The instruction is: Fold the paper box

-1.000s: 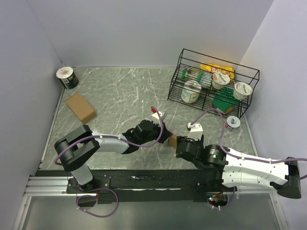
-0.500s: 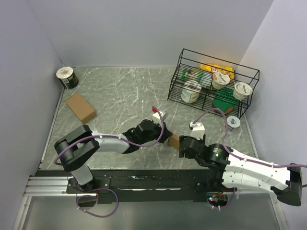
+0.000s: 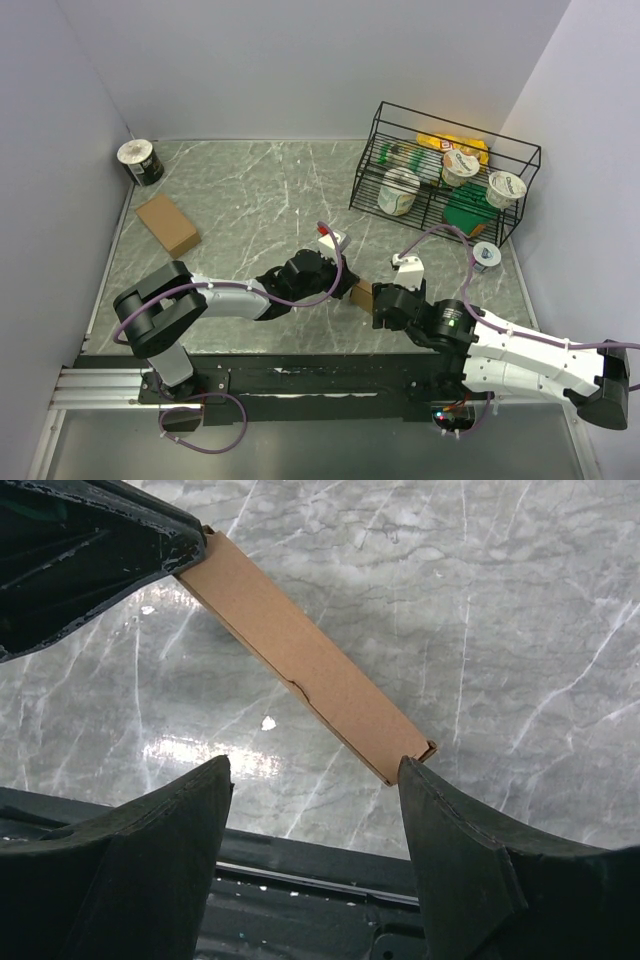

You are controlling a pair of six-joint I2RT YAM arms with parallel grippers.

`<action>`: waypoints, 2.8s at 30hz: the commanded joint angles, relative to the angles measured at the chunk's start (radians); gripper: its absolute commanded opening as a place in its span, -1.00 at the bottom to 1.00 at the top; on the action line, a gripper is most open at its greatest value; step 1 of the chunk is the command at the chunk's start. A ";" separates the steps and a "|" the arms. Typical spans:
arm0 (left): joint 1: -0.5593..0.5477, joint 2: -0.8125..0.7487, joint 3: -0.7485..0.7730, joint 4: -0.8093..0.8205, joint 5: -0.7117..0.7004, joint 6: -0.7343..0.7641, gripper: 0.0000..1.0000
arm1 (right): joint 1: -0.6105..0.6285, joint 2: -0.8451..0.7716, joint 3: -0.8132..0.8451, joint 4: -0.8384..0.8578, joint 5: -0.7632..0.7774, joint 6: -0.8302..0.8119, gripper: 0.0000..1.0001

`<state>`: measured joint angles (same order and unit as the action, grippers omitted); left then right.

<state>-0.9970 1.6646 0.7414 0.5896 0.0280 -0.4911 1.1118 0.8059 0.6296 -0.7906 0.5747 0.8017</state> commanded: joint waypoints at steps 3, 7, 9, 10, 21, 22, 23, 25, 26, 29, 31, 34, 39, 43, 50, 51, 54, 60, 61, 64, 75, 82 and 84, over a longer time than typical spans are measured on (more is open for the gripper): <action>-0.012 0.053 -0.054 -0.303 -0.014 0.037 -0.92 | -0.007 0.001 -0.019 0.054 -0.003 -0.016 0.48; -0.012 0.050 -0.053 -0.304 -0.016 0.036 -0.93 | -0.018 0.004 -0.025 0.039 -0.024 -0.001 0.46; -0.012 0.049 -0.053 -0.307 -0.017 0.039 -0.93 | -0.021 0.007 -0.019 0.022 -0.041 0.016 0.45; -0.012 0.049 -0.054 -0.306 -0.019 0.037 -0.93 | -0.023 0.009 -0.016 0.001 -0.047 0.022 0.43; -0.015 0.029 -0.057 -0.318 -0.025 0.046 -0.93 | -0.027 0.073 -0.025 -0.070 -0.208 0.126 0.36; -0.015 0.027 -0.057 -0.320 -0.025 0.049 -0.93 | -0.029 0.073 -0.030 -0.076 -0.226 0.135 0.35; -0.015 0.027 -0.057 -0.320 -0.025 0.049 -0.93 | -0.027 0.069 -0.036 -0.081 -0.234 0.152 0.35; -0.015 0.024 -0.060 -0.318 -0.025 0.049 -0.93 | -0.029 0.062 -0.057 -0.094 -0.242 0.162 0.35; -0.015 0.024 -0.060 -0.315 -0.025 0.049 -0.93 | -0.033 0.061 -0.062 -0.102 -0.242 0.174 0.35; -0.017 0.026 -0.062 -0.310 -0.025 0.052 -0.94 | -0.043 0.072 -0.074 -0.116 -0.260 0.182 0.34; -0.017 0.026 -0.068 -0.298 -0.025 0.054 -0.94 | -0.044 0.084 -0.088 -0.104 -0.269 0.185 0.33; -0.017 0.024 -0.082 -0.278 -0.025 0.055 -0.94 | -0.043 0.114 -0.084 -0.072 -0.271 0.165 0.33; -0.017 -0.008 -0.134 -0.249 -0.059 0.052 -0.95 | -0.015 0.142 -0.009 -0.026 -0.260 0.116 0.32; -0.019 -0.038 -0.174 -0.237 -0.079 0.040 -0.96 | 0.020 0.168 0.028 0.024 -0.269 0.106 0.34; -0.022 -0.088 -0.270 -0.206 -0.126 0.000 -0.81 | 0.124 0.257 0.090 0.114 -0.292 0.097 0.36; -0.022 -0.091 -0.275 -0.208 -0.137 -0.004 -0.73 | 0.135 0.272 0.114 0.125 -0.292 0.082 0.40; -0.022 -0.117 -0.281 -0.243 -0.169 -0.020 -0.07 | 0.163 0.334 0.177 0.151 -0.291 0.019 0.48; -0.022 -0.261 -0.301 -0.307 -0.218 -0.055 0.70 | 0.134 0.339 0.246 0.140 -0.251 -0.107 0.96; -0.020 -0.288 -0.303 -0.309 -0.211 -0.055 0.74 | 0.105 0.334 0.249 0.130 -0.260 -0.145 0.99; -0.020 -0.281 -0.286 -0.306 -0.149 -0.070 0.74 | -0.051 0.296 0.214 0.135 -0.349 -0.220 0.99; -0.022 -0.080 -0.169 -0.072 0.186 -0.165 0.35 | -0.592 0.214 -0.047 0.372 -0.720 -0.371 0.99; -0.022 0.056 -0.085 0.107 0.345 -0.242 0.27 | -0.682 0.338 -0.080 0.427 -0.769 -0.391 0.97; -0.014 0.086 -0.077 0.122 0.354 -0.256 0.26 | -0.684 0.357 -0.093 0.445 -0.806 -0.386 0.90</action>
<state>-1.0161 1.7020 0.6197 0.5835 0.2821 -0.6861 0.4400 1.1320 0.5518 -0.4240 -0.1486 0.4404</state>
